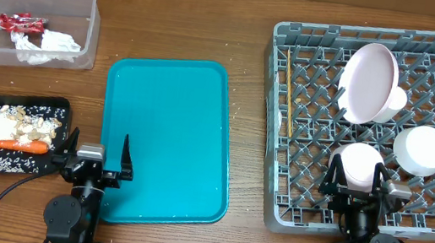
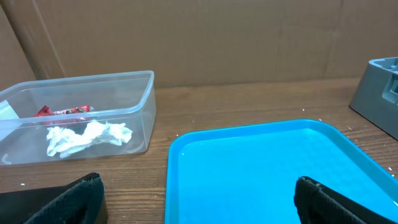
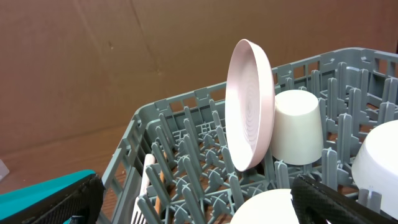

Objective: Sort waste into correct bins and load items into the dishwasher rack

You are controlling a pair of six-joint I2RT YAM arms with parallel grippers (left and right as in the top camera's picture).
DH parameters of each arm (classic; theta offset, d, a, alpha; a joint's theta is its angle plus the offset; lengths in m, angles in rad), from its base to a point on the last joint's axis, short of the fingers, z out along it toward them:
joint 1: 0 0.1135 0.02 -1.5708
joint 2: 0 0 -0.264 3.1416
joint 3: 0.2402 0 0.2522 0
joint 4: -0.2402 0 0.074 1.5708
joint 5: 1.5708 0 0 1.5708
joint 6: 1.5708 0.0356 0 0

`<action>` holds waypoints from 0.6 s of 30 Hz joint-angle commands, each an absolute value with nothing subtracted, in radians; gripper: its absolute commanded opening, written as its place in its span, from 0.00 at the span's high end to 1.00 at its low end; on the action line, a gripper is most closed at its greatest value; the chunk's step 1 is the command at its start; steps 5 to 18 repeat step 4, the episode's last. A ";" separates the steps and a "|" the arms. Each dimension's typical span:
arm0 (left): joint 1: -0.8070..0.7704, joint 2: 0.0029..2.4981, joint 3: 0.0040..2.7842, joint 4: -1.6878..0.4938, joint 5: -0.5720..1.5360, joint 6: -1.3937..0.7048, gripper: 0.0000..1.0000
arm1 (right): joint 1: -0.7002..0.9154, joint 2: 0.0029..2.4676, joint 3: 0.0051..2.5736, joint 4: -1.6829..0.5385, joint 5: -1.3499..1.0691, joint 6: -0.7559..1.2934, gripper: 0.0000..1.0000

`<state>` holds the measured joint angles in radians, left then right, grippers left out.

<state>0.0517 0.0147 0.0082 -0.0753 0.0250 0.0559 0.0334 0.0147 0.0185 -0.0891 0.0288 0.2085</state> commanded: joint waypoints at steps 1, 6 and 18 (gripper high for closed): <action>0.045 0.004 0.005 -0.078 0.019 0.072 0.00 | 0.038 0.004 0.008 -0.081 0.024 0.201 0.00; 0.046 0.004 0.005 -0.078 0.019 0.072 0.00 | 0.038 0.004 0.008 -0.081 0.024 0.201 0.00; 0.046 0.004 0.005 -0.078 0.019 0.072 0.00 | 0.038 0.004 0.008 -0.081 0.024 0.201 0.00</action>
